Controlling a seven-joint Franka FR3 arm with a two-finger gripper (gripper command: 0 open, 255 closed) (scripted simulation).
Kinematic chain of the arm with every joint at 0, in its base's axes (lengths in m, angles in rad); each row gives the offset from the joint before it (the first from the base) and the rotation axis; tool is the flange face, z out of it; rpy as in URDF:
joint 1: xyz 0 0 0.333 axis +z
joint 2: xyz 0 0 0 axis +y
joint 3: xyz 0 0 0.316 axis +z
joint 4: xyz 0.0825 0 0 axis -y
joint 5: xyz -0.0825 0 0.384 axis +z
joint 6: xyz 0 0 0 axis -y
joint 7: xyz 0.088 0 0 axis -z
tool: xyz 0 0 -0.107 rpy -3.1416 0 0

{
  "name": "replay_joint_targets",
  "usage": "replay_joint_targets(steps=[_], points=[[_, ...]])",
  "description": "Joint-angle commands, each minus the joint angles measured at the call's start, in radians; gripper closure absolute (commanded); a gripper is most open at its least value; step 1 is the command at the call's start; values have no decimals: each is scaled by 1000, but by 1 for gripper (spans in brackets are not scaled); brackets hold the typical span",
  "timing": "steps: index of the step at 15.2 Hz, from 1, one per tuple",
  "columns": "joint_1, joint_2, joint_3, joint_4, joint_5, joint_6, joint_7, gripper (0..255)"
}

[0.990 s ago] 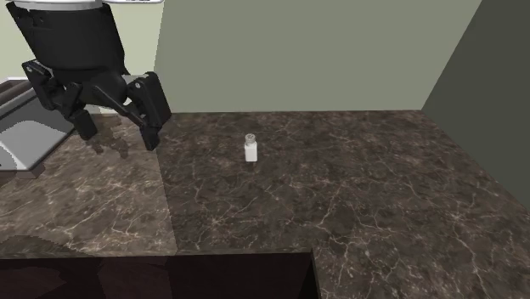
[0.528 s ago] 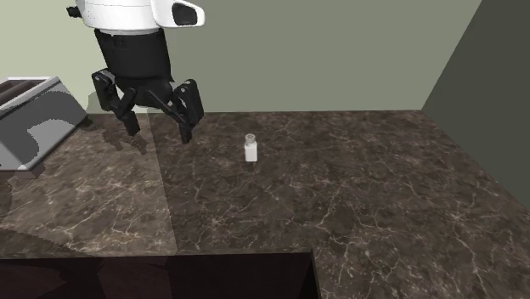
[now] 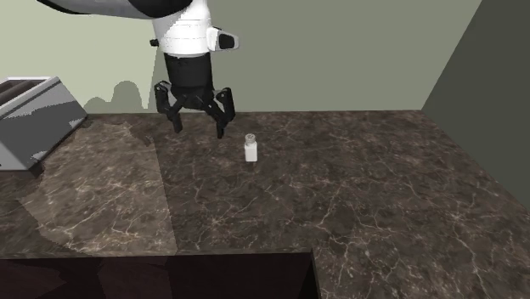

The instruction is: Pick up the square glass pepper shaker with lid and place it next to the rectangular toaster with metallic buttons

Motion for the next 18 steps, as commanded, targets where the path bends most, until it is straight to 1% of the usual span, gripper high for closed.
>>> replay_joint_targets(steps=[1,6,10,14,18], points=[[0,81,3,45,-6,26,5,0],[-5,280,0,175,-25,75,8,0],[-9,442,-4,303,-39,92,11,0],[-12,609,-9,456,-52,89,13,0],[-15,784,-14,640,-62,63,14,0]])
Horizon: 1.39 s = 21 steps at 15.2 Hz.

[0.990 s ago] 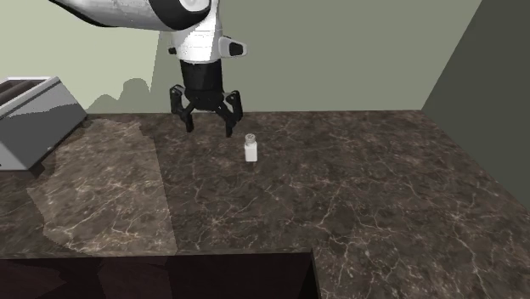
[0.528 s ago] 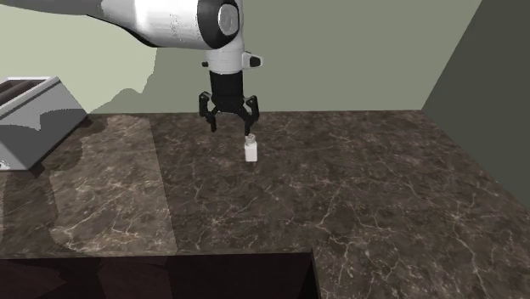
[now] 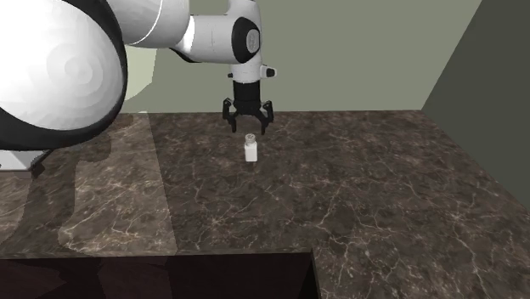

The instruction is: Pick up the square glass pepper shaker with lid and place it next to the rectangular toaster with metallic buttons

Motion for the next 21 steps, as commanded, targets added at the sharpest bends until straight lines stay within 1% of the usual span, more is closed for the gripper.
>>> replay_joint_targets(steps=[1,8,16,17,21], points=[[-1,52,-2,55,-3,-8,0,0],[-4,64,-3,-30,-5,89,1,0],[-4,64,-3,-30,-5,89,1,0],[-4,64,-3,-30,-5,89,1,255],[-4,64,-3,-30,-5,90,1,255]])
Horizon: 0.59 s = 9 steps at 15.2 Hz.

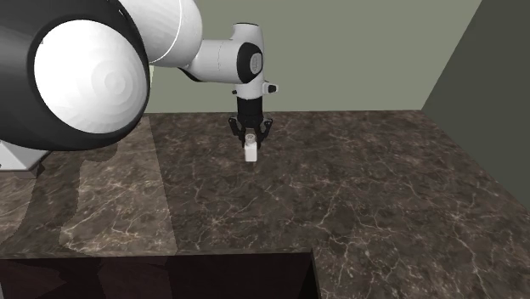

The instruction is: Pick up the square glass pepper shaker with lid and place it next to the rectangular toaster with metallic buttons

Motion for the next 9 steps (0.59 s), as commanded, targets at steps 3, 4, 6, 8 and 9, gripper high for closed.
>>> replay_joint_targets(steps=[3,4,6,8,9], points=[[0,0,0,0,0,0,0,255],[0,0,0,0,0,0,0,255],[0,-5,0,5,0,-11,-1,255],[0,-16,0,16,0,-33,-2,255],[0,-21,-1,23,0,-44,-2,255]])
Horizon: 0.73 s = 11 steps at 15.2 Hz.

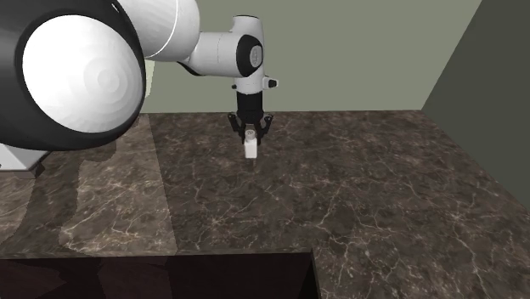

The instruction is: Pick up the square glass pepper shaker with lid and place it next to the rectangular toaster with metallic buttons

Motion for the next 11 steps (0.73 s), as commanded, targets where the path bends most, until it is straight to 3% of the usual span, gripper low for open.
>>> replay_joint_targets(steps=[1,11], points=[[0,-12,0,8,0,-21,-1,255],[1,-50,-1,88,0,-138,-7,255]])
